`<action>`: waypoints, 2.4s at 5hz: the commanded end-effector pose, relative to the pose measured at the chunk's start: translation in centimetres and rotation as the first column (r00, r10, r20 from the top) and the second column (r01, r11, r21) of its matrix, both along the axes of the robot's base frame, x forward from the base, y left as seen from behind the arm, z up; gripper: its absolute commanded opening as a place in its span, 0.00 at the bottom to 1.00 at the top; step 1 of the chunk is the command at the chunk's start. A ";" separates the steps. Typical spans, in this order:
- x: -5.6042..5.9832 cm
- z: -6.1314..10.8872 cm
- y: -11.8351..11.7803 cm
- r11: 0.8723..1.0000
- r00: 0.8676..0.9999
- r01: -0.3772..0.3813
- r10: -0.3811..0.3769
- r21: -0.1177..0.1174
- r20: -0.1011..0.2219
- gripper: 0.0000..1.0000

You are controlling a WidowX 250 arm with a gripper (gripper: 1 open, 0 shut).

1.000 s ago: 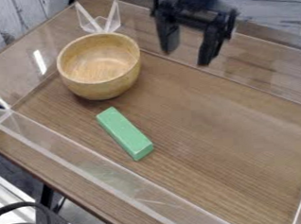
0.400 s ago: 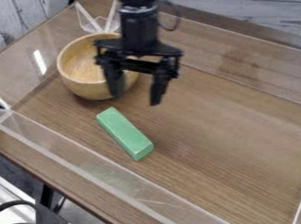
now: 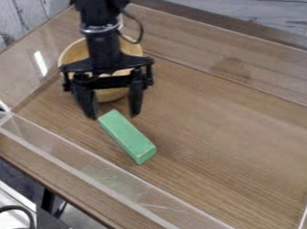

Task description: Put the green block in the brown bowl

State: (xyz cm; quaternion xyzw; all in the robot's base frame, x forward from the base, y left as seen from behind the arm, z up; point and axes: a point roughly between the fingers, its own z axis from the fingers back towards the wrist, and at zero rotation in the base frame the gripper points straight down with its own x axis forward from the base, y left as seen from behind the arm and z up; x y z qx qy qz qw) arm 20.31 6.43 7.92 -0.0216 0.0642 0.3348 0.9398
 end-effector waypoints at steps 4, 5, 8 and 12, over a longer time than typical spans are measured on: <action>0.4 -2.7 0.6 0.975 0.975 -0.222 0.220 0.032 0.038 1.00; 0.6 -3.6 0.5 0.974 0.974 -0.224 0.223 0.037 0.036 1.00; 1.0 -4.1 -0.2 0.975 0.976 -0.217 0.216 0.036 0.033 1.00; 1.2 -4.8 -1.0 0.976 0.977 -0.214 0.213 0.042 0.030 1.00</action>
